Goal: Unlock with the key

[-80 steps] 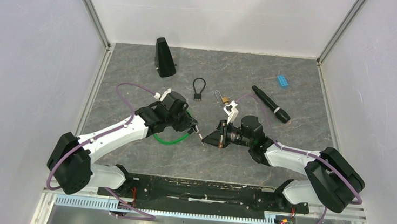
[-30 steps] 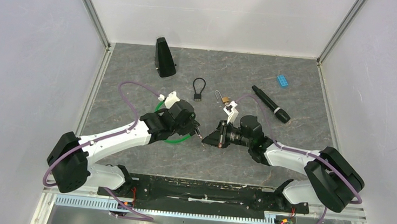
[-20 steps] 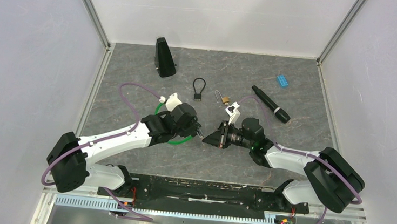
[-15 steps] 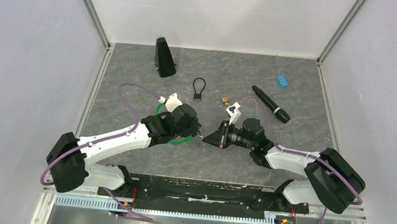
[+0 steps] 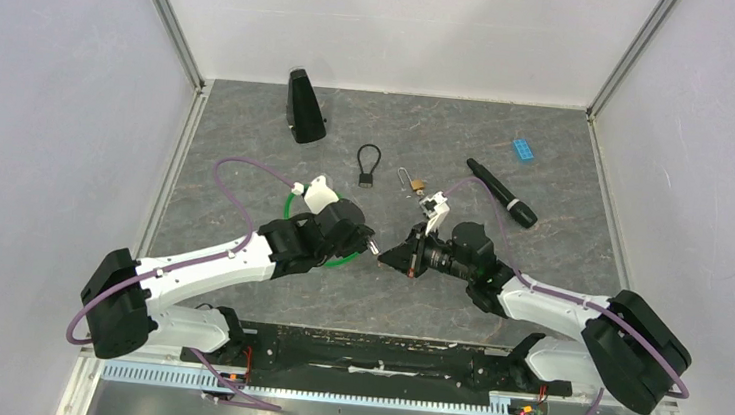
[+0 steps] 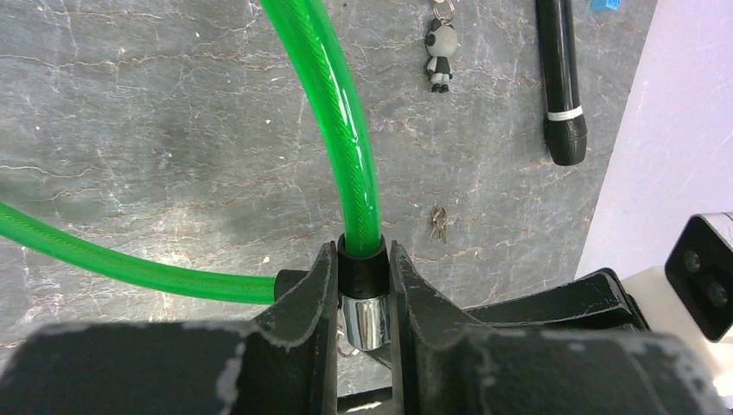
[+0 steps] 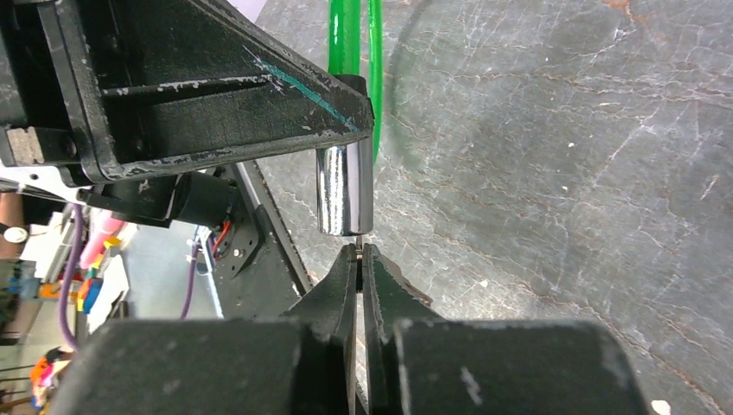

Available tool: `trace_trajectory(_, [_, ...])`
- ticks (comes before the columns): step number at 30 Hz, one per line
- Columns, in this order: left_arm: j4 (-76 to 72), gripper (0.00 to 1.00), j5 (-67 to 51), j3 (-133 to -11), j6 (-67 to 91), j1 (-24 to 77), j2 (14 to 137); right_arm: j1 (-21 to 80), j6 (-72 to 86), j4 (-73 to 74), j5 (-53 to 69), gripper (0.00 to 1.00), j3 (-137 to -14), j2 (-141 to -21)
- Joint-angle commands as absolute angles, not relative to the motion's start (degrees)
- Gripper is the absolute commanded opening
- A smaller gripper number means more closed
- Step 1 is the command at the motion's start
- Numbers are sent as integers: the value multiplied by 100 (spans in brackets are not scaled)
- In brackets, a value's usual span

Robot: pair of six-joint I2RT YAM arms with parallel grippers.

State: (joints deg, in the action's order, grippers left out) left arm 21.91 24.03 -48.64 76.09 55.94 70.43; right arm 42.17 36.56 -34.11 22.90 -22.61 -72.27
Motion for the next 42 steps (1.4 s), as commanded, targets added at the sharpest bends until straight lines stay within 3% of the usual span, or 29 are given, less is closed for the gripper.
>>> trace_trajectory(1, [1977,2,1847,-4922,7921,5955,6907,4237,3027,-3801,1275,0,-2407,-7028])
trace_trajectory(9, [1871,2,1954,-4811,7897,5963,6672,4287,3376,-4150,1562,0,-2342,-6963])
trace_trajectory(19, [664,2,1850,-4312,7195,5963,5702,4175,5891,-7243,2670,0,-1774,-7590])
trace_trajectory(35, [-2085,2,1243,-3637,6168,6311,5036,4184,7967,-8380,2658,0,-1969,-7886])
trace_trajectory(42, [-2381,2,1224,-3512,6055,6381,4996,4180,7956,-8265,2638,0,-1949,-7864])
